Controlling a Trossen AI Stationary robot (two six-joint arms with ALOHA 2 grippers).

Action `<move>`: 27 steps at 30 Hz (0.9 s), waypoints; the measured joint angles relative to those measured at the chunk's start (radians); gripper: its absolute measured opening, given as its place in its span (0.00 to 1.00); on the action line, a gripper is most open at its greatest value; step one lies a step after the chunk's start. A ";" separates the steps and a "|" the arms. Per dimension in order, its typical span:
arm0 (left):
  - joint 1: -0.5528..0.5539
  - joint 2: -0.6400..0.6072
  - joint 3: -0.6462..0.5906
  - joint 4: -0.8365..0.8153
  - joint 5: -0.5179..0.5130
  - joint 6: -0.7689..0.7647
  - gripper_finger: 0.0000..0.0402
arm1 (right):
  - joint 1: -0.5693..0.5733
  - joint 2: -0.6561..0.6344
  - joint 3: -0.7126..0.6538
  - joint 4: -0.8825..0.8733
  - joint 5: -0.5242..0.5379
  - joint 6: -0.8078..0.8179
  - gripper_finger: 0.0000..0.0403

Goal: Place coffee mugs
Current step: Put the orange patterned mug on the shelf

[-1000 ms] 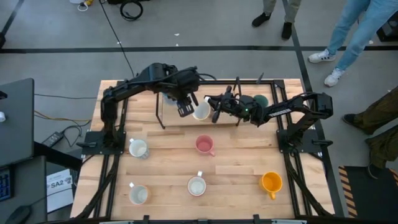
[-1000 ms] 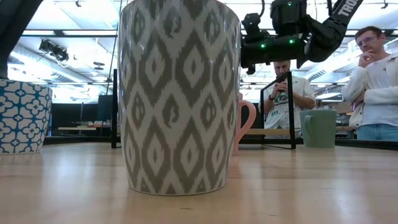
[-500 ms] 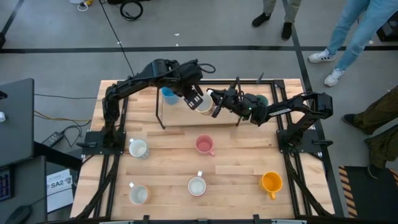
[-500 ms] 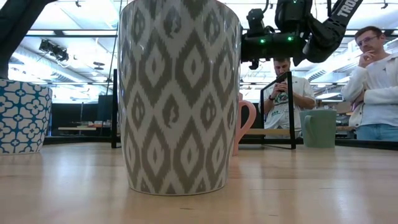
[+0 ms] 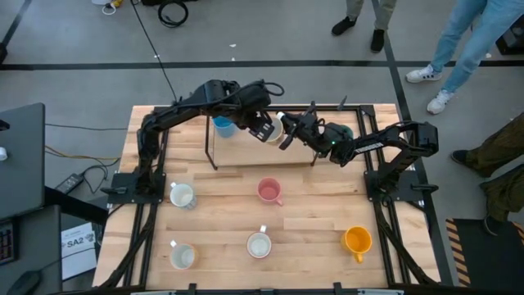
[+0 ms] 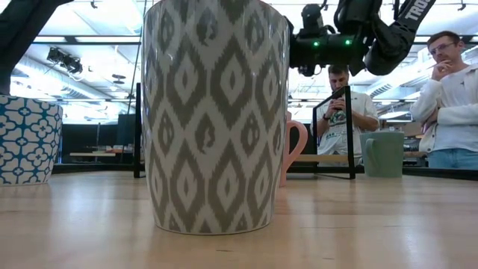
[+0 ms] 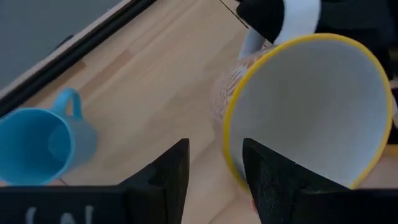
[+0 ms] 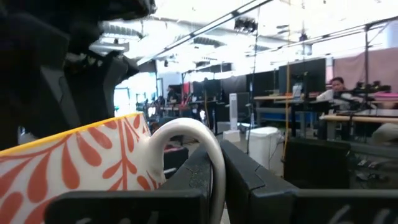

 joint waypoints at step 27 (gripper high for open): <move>-0.019 0.007 -0.001 0.029 0.009 -0.258 0.27 | 0.003 0.000 0.000 0.033 0.023 -0.026 0.07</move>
